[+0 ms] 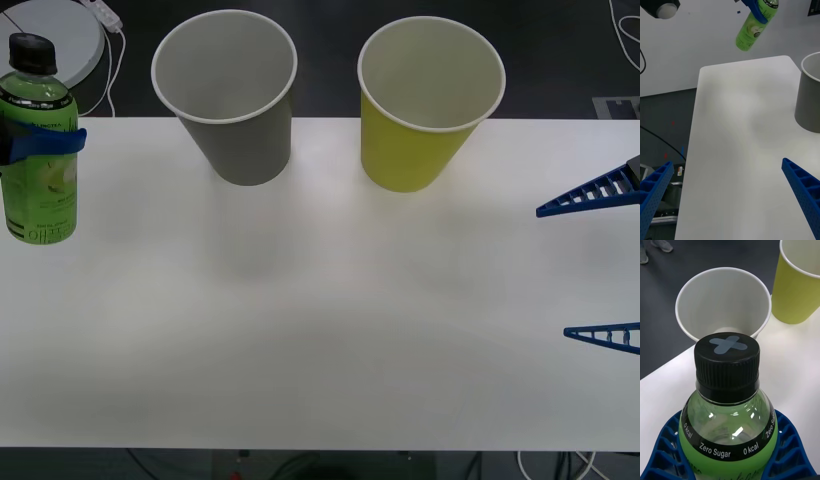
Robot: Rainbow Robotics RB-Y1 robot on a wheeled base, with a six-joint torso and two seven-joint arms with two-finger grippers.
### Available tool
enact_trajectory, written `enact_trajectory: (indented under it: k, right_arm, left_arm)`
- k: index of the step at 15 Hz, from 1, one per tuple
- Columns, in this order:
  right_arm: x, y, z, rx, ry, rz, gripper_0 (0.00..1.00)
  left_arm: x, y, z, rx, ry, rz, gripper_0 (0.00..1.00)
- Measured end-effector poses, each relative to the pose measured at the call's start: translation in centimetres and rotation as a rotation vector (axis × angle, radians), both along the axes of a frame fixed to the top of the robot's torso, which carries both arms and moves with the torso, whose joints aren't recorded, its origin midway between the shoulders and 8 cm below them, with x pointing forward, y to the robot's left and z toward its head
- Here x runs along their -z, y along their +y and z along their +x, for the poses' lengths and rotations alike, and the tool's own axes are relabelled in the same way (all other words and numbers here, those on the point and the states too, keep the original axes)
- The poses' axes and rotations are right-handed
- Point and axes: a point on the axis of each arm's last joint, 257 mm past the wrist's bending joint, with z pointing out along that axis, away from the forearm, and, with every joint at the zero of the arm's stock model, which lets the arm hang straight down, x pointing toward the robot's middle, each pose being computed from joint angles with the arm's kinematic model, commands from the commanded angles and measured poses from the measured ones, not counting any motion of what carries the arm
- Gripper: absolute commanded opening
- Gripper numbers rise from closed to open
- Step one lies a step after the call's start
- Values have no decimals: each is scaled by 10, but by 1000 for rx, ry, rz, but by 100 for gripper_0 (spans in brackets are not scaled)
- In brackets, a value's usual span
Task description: Put the can into the green bin and the plastic bottle into the gray bin
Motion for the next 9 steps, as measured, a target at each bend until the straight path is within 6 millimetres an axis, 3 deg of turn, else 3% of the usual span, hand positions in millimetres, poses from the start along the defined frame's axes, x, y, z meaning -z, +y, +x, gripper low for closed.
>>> enact_trajectory:
  k: [9]
  right_arm:
    - [0, 0, 0, 0, 0, 0, 100]
  left_arm:
    - [-29, 2, 37, 33, 40, 17, 0]
